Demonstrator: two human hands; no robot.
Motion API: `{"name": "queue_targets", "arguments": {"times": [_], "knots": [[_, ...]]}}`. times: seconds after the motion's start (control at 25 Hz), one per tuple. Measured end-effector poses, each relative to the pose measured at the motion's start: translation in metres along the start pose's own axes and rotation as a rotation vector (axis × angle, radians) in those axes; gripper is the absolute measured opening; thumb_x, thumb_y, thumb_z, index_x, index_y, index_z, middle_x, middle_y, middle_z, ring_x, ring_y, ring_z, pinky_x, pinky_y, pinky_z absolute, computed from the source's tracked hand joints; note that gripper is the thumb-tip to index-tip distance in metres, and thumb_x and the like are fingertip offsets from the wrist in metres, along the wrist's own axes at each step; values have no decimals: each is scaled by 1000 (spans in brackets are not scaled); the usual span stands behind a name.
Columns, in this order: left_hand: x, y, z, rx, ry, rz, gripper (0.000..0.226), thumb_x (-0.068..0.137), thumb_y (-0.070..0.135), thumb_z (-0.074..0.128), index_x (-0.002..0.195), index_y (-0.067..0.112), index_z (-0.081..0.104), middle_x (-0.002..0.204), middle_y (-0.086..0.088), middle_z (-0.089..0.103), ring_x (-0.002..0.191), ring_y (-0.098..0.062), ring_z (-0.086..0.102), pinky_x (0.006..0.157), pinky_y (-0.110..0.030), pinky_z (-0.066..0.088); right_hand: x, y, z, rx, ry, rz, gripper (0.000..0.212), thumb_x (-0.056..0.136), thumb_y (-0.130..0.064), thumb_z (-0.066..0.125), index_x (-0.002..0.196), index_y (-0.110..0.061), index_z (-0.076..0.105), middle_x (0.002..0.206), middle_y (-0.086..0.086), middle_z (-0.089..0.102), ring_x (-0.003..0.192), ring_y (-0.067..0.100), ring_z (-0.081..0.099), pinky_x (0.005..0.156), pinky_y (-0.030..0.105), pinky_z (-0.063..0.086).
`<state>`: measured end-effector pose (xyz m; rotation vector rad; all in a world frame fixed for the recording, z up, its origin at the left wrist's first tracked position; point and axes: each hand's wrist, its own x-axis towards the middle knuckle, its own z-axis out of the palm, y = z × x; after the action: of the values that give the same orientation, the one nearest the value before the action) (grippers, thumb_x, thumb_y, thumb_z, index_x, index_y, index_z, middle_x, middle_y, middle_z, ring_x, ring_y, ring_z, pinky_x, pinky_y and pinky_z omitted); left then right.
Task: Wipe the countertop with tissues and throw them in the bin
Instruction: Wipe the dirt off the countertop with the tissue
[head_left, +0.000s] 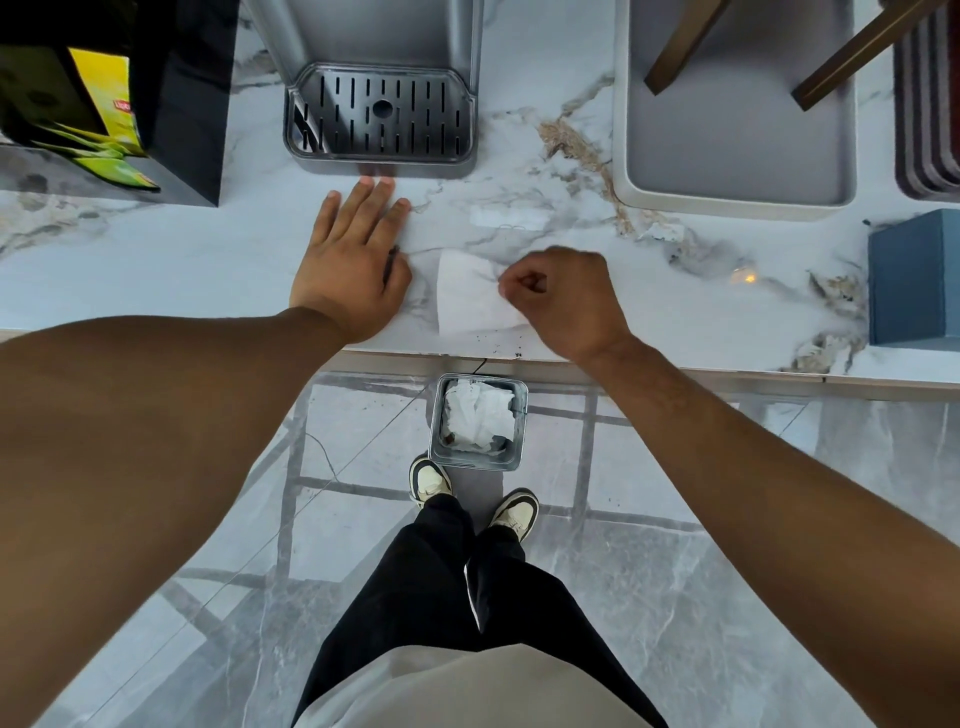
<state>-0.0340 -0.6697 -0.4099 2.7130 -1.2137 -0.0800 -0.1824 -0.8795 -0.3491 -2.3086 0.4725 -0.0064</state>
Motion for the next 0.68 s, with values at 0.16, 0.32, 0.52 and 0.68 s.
{"name": "queue_targets", "arguments": {"times": [0.16,0.32,0.52,0.68], "knots": [[1,0,0,0,-4,-1,58,98,34,31,152,13,32,165,-10,23,154,-27,13,125,-48,9,24,4,10,-8,25,20,10,84,-15,68,83,-18,77,83,-1,70,71,4,58,73,17,47],[1,0,0,7,-6,-3,59,98,35,30,152,13,31,165,-10,22,154,-27,13,125,-49,10,9,9,26,12,25,-7,6,83,-15,69,81,-18,75,80,2,67,65,7,57,72,25,51],[2,1,-2,-2,-6,2,59,98,34,30,152,11,32,165,-11,22,154,-28,13,125,-50,10,-37,12,32,29,-15,-35,5,84,-12,70,83,-15,74,80,4,64,62,9,55,70,21,46],[0,2,-3,-7,-11,-1,59,98,34,30,153,11,31,165,-11,21,154,-27,12,125,-49,9,-62,10,26,71,-205,16,5,86,-16,71,88,-18,75,85,0,66,69,9,58,71,18,45]]}}
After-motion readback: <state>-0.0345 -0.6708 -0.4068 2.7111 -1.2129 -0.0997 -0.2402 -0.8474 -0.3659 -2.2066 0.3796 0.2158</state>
